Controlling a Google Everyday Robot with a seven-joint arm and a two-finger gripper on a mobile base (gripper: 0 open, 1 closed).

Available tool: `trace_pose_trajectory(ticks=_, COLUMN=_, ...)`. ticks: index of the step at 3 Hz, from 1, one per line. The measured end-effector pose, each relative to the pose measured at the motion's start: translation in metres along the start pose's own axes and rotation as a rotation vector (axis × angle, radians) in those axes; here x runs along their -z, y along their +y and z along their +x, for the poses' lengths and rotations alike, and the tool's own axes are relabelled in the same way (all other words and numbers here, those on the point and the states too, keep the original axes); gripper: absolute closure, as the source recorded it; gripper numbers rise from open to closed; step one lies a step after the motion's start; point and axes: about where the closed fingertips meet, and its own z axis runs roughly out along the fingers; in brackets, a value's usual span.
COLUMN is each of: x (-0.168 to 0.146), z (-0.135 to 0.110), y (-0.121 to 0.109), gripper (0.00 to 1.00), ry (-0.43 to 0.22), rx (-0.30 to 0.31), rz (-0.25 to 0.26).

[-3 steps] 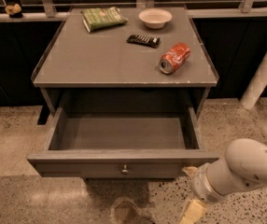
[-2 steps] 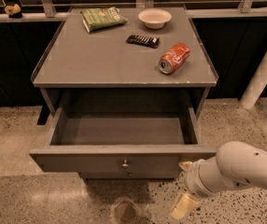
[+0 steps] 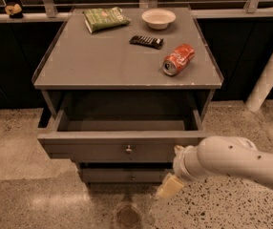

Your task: Close top drawer

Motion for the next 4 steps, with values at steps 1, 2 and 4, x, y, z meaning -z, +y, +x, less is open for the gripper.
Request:
trace_pose_trajectory(ticks=1, x=-0.003, z=-0.027, y=-0.028, gripper=0.00, ry=0.001, rx=-0.007, rz=0.038)
trace_pose_trajectory(ticks=2, x=-0.001, z=-0.052, y=-0.054, gripper=0.00, ry=0.020, rx=-0.003, rz=0.053)
trace_pose_trajectory(ticks=4, x=-0.009, z=-0.061, y=-0.097, gripper=0.00, ry=0.087, rx=-0.038, rz=-0.028)
